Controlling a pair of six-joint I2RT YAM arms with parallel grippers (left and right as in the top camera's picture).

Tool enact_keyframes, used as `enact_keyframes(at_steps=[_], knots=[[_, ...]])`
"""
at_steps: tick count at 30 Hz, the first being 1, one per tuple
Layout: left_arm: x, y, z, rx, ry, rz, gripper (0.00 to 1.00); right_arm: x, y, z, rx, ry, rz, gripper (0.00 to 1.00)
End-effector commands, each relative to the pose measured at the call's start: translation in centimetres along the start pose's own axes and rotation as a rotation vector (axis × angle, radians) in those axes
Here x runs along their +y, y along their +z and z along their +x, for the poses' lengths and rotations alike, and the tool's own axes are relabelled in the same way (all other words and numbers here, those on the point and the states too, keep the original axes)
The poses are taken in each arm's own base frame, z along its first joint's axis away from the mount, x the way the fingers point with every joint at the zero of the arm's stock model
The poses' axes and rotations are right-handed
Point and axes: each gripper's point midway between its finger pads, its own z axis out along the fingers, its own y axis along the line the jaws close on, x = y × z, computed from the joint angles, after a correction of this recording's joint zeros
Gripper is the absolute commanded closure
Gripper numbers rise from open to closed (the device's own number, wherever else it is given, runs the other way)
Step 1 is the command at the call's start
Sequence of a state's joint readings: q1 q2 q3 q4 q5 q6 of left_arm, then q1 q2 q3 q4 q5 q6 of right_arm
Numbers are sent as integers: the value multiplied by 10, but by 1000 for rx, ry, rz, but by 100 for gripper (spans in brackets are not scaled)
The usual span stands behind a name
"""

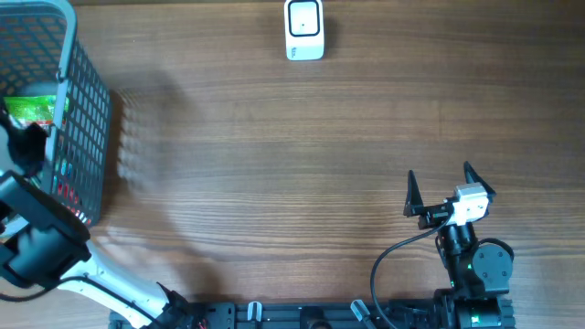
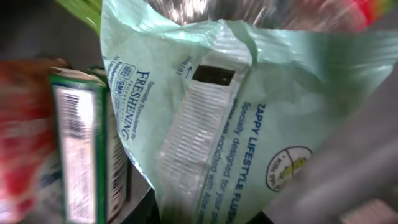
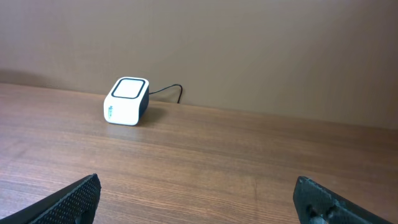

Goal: Scan the item barcode
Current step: 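Grasp the pale green wipes pack with the left gripper and lift, then carry the pale green pack to table center and turn it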

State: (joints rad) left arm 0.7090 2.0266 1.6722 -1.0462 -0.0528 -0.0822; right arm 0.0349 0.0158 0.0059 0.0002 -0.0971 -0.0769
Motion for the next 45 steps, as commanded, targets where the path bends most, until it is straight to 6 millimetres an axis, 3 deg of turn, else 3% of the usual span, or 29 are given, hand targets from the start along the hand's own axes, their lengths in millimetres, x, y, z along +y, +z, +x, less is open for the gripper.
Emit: enact_keyframes(at_steps=[1,4,7,9,12,17,24,25,29,33,35,37,38,40,43,45], knots=[[-8,-126,-41,-291,-102,111,80,0,0,-2,-9,0,-2,0],[-29,-209,-35,-433,-139,309,79,0,0,-2,-9,0,-2,0],[-57,-275,-1,-503,-90,494,82,0,0,-2,-9,0,-2,0],[-76,-297,25,-510,-28,542,83,0,0,-2,-9,0,-2,0],[-115,-310,70,-449,100,592,84,0,0,-2,-9,0,-2,0],[-176,-284,142,-276,337,555,83,0,0,-2,-9,0,-2,0],[-252,-202,246,-75,608,473,83,0,0,-2,-9,0,-2,0],[-266,-179,267,-44,642,460,83,0,0,-2,-9,0,-2,0],[-296,-113,320,16,717,428,82,0,0,-2,-9,0,-2,0],[-311,-61,354,44,766,362,80,0,0,-2,-9,0,-2,0],[-318,-44,366,62,794,344,63,0,0,-2,-9,0,-2,0],[-321,-35,372,71,809,337,43,0,0,-2,-9,0,-2,0],[-323,-33,373,71,814,339,22,0,0,-2,-9,0,-2,0],[-331,-47,364,44,826,375,7,0,0,-2,-9,0,-2,0],[-339,-84,347,6,797,427,9,0,0,-2,-9,0,-2,0],[-341,-106,341,-26,788,469,26,0,0,-2,-9,0,-2,0]])
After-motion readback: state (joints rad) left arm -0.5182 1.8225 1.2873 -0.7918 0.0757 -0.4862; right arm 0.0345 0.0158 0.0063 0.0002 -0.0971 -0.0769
